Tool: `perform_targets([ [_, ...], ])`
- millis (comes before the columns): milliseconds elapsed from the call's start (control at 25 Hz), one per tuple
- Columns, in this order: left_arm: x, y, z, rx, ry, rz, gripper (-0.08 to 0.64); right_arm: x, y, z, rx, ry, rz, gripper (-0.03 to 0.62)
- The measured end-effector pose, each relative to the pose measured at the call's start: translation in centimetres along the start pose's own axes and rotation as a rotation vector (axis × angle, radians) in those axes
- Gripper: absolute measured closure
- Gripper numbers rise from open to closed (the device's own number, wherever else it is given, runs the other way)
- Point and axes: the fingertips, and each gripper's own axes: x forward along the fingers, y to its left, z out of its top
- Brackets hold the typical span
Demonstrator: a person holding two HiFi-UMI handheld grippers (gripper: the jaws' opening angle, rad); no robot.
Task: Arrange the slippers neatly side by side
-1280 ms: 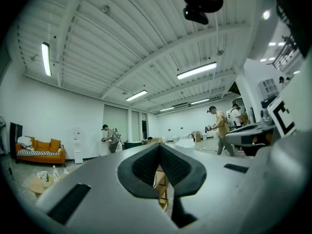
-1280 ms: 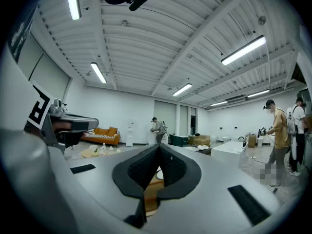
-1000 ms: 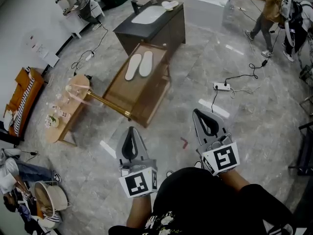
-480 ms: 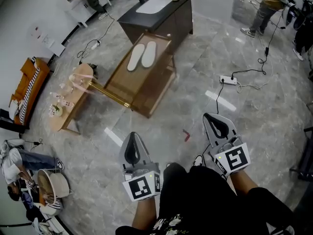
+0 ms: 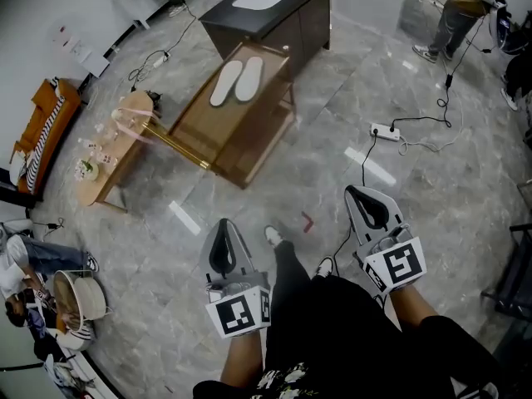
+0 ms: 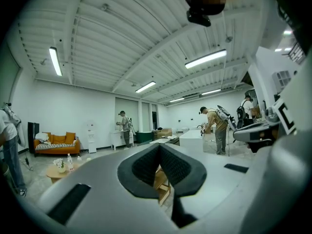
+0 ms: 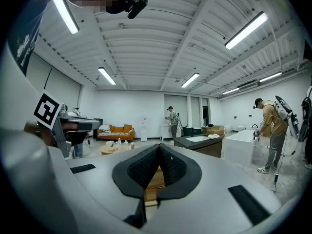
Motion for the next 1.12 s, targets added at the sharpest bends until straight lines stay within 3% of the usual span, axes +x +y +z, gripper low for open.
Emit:
perform_targets([
  [200,0.5,0.2,1.5,0.044,-0.023,-0.016,0.560,0.7,-0.2,-0.3,0.028,-0.008,-0.016,0.600],
  [920,6.7,0.1,1.7,0.010,-0.041,-0.099,0.560,5.0,-0.5,-0.1,0.012,0.000,-0.023,0.600],
  [1120,7.6,2.5,1.3,-0.039,-0.028,-0.067,0.560,7.2,-0.3,0.1,0.028,0.000,-0.001,0.600],
])
